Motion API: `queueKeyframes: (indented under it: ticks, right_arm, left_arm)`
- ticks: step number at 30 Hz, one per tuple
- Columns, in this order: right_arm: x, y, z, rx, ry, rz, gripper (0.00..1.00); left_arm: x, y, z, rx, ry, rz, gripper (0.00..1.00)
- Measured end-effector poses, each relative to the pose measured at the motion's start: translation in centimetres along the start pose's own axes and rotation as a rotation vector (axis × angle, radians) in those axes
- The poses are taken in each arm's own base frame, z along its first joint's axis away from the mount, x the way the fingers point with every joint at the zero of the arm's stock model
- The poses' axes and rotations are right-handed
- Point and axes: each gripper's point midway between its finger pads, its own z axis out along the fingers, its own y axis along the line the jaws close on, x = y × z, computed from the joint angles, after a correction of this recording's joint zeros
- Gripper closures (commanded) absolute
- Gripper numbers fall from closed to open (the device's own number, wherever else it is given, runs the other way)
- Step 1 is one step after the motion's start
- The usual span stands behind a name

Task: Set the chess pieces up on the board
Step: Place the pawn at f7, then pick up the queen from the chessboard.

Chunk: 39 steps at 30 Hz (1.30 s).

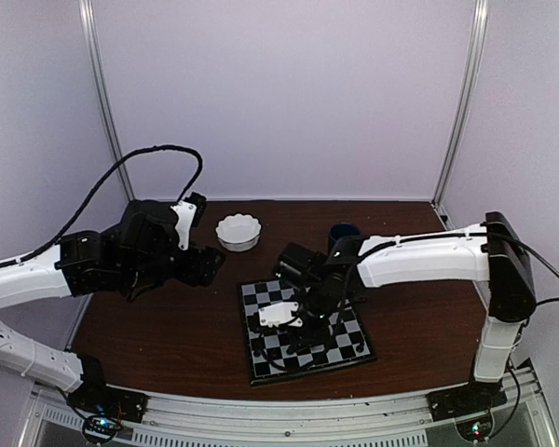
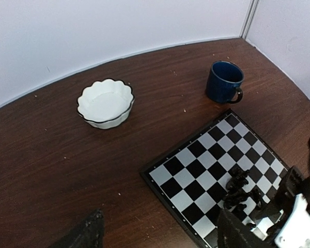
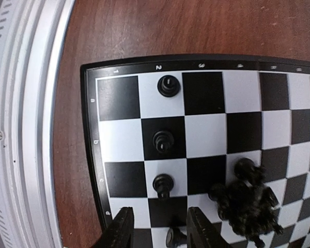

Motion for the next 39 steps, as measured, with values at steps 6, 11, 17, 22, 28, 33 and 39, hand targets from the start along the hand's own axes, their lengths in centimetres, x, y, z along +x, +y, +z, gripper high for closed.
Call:
queueKeyframes:
  ticks: [6, 11, 17, 22, 28, 33, 39]
  right_arm:
    - [3.0, -2.9, -10.6, 0.147, -0.185, 0.117, 0.61]
    - [12.4, -8.5, -15.7, 0.308, -0.292, 0.456, 0.61]
    - [17.7, -9.7, -15.1, 0.310, -0.297, 0.667, 0.60]
    - [16.7, -9.9, -15.9, 0.316, -0.357, 0.650, 0.60]
    - [16.2, -9.8, -16.0, 0.297, -0.380, 0.640, 0.59]
    - [16.0, -9.7, -16.0, 0.286, -0.393, 0.635, 0.59]
    - [15.8, -9.6, -16.0, 0.281, -0.398, 0.630, 0.59]
  left_arm:
    - [0.0, -3.5, 2.4, 0.078, 0.111, 0.016, 0.43]
    - [2.6, -9.0, 5.4, 0.139, 0.272, 0.066, 0.47]
    - [7.4, -17.1, 9.3, 0.205, 0.498, 0.093, 0.48]
    - [12.5, -19.8, 10.9, 0.182, 0.676, 0.082, 0.49]
    - [16.2, -19.5, 10.9, 0.125, 0.812, 0.064, 0.50]
    - [15.9, -19.7, 10.6, 0.127, 0.825, 0.050, 0.52]
    - [16.3, -20.7, 11.5, 0.136, 0.841, 0.048, 0.57]
